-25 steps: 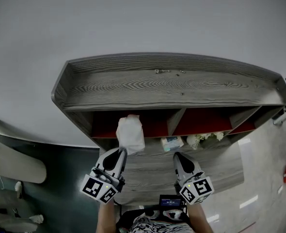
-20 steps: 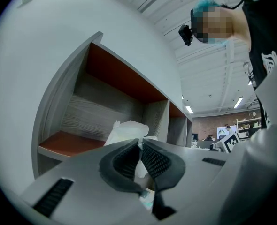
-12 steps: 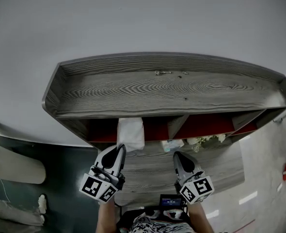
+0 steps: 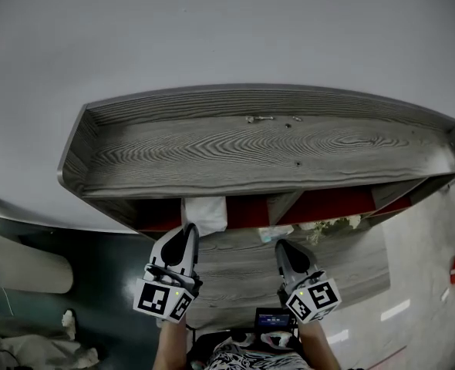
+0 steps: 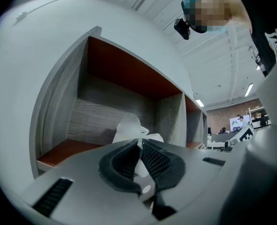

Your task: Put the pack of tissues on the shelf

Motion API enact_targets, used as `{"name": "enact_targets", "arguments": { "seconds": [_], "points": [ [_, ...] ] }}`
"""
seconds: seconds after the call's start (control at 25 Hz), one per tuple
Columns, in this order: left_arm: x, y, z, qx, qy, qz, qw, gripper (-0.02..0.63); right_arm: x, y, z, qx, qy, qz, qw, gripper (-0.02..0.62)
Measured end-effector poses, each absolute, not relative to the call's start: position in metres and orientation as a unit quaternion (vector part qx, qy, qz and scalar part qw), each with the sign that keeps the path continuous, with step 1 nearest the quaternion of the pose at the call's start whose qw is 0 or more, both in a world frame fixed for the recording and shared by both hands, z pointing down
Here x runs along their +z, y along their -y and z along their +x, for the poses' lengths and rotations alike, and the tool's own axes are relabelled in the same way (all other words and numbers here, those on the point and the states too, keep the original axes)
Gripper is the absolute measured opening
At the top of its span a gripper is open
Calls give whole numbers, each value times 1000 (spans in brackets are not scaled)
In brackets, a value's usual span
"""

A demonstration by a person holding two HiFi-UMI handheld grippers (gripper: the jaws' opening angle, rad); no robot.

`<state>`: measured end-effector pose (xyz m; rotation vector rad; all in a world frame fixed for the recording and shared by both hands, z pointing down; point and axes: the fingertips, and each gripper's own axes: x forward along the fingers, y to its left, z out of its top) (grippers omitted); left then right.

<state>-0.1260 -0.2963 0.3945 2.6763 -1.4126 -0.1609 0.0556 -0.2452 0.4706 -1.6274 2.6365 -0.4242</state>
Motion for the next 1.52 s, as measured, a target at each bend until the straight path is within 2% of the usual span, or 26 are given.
{"name": "enact_targets", "arguments": {
  "seconds": [0.72, 0.8, 0.92, 1.52],
  "points": [
    [395, 313, -126, -63, 490, 866, 73, 12, 474, 248, 66, -142, -840, -524, 13, 5],
    [394, 311, -127, -67, 487, 867, 78, 25, 473, 246, 67, -140, -840, -525, 14, 5],
    [392, 308, -130, -76, 486, 867, 82, 97, 472, 242, 68, -138, -840, -525, 15, 5],
    [403, 265, -141, -62, 499, 860, 85, 97, 464, 214, 62, -123, -844, -521, 15, 5]
  ]
}}
